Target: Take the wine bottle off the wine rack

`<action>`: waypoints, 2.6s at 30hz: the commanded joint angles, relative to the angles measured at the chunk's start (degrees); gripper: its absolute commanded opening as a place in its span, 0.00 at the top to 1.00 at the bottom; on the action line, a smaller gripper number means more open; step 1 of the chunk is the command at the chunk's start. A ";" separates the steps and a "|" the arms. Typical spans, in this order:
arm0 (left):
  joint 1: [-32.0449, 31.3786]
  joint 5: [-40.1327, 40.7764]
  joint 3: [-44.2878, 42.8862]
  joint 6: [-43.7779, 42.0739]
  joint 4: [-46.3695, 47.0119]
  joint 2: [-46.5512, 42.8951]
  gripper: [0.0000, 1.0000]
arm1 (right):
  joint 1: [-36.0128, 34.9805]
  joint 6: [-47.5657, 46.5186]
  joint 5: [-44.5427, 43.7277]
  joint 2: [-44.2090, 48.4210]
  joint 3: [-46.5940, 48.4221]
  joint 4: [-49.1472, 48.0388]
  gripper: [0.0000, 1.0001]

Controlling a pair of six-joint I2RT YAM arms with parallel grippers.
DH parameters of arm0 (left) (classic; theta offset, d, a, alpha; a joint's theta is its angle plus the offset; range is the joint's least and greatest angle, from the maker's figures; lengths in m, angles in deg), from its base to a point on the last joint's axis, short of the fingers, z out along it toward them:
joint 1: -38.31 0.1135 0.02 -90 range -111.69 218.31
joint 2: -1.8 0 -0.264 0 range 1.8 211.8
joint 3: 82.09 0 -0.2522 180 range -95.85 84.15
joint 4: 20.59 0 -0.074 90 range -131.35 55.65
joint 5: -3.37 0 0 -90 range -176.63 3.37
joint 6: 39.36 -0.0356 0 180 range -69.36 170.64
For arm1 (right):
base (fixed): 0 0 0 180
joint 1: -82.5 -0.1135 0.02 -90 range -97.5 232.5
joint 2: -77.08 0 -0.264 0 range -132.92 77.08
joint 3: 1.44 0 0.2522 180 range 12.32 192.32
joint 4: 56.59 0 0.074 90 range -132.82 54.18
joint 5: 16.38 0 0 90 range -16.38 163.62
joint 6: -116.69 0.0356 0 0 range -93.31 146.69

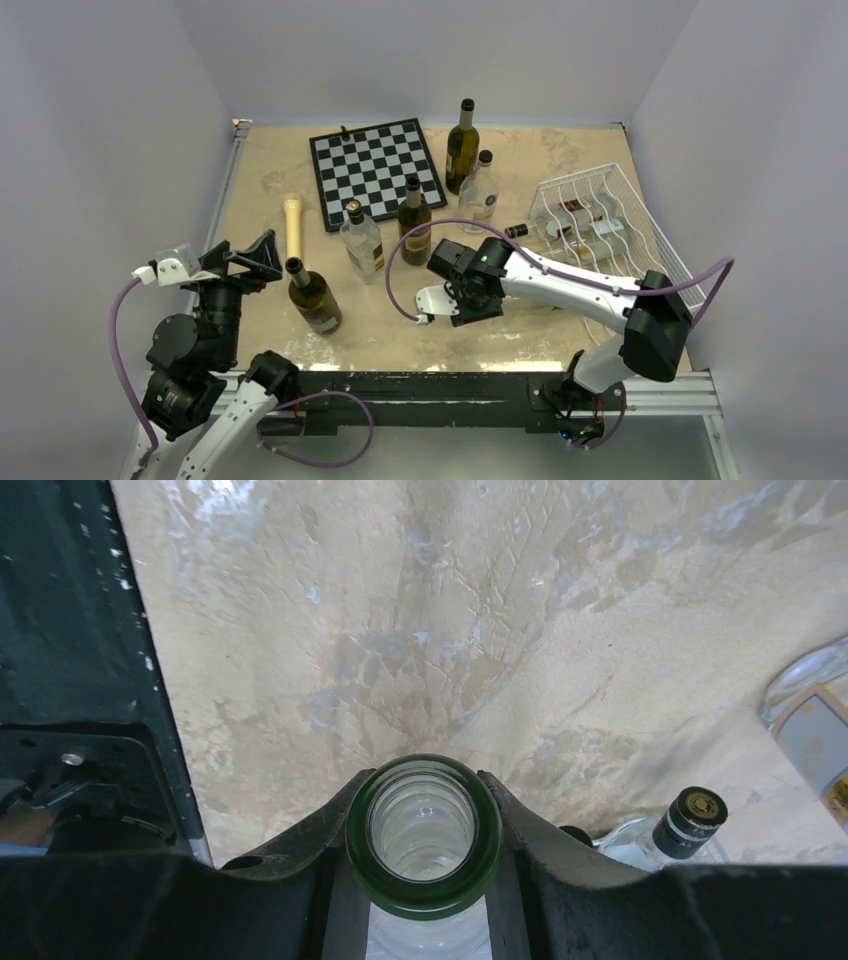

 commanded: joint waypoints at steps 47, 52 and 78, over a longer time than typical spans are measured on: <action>-0.40 4.71 -0.06 -3.29 2.25 2.94 0.00 | -4.80 40.37 12.72 3.19 7.55 -74.82 1.00; -0.40 4.34 -0.11 -3.29 2.28 3.17 0.00 | -4.80 41.56 13.31 0.34 9.12 -75.31 0.98; -0.39 3.11 -0.11 -3.11 2.34 3.27 0.00 | -4.80 29.86 10.12 16.68 2.73 -71.01 0.02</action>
